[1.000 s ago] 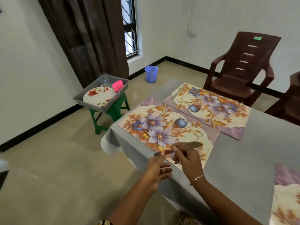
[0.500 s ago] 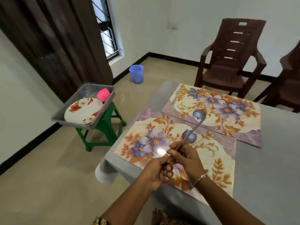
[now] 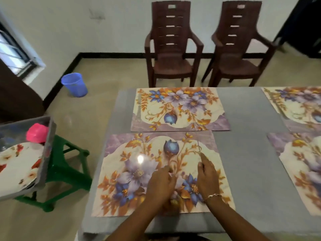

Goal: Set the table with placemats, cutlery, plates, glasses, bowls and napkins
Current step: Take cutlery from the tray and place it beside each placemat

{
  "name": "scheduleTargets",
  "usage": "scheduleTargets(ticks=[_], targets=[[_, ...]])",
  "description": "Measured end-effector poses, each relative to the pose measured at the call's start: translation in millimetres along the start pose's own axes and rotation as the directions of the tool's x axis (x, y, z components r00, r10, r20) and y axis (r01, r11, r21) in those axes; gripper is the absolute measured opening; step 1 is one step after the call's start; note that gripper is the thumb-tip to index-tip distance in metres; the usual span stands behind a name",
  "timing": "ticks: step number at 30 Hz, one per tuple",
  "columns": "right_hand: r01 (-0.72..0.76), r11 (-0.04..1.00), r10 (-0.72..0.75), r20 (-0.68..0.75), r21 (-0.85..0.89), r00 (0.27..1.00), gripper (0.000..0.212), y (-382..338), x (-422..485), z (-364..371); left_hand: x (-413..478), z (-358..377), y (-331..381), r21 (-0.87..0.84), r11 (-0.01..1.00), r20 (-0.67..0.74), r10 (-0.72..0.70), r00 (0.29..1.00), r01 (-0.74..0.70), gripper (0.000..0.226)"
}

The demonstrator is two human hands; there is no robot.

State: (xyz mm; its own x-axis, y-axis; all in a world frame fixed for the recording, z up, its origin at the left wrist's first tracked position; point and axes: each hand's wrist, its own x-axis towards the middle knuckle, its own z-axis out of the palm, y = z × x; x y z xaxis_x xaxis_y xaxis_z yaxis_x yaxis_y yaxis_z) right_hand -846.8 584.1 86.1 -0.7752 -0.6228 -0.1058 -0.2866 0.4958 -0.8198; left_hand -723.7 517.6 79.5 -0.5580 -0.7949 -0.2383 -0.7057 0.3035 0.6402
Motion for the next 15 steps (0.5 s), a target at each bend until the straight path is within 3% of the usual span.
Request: scheduleTargets(ticks=[2, 4, 9, 15], targets=[[-0.008, 0.984, 0.005, -0.014, -0.18, 1.0, 0.053, 9.6, 0.2, -10.0, 10.8, 1.2, -19.2, 0.386, 0.902, -0.103, 0.251, 0.963, -0.194, 0.022], [-0.076, 0.907, 0.094, 0.024, -0.414, 0.995, 0.049, 20.2, 1.7, -17.2, 17.9, -0.9, -31.4, 0.553, 0.793, -0.063, 0.349, 0.935, -0.258, 0.032], [-0.181, 0.772, 0.193, -0.047, -0.61, 0.98, 0.053, 38.6, 4.0, -19.8, 32.8, -7.9, -52.1, 0.614, 0.736, -0.06, 0.405, 0.913, -0.286, 0.05], [-0.215, 0.813, 0.2, -0.087, -0.541, 0.976, 0.044, 56.7, 5.0, -6.8, 34.1, -5.7, -68.8, 0.624, 0.734, 0.039, 0.315, 0.948, -0.27, 0.057]])
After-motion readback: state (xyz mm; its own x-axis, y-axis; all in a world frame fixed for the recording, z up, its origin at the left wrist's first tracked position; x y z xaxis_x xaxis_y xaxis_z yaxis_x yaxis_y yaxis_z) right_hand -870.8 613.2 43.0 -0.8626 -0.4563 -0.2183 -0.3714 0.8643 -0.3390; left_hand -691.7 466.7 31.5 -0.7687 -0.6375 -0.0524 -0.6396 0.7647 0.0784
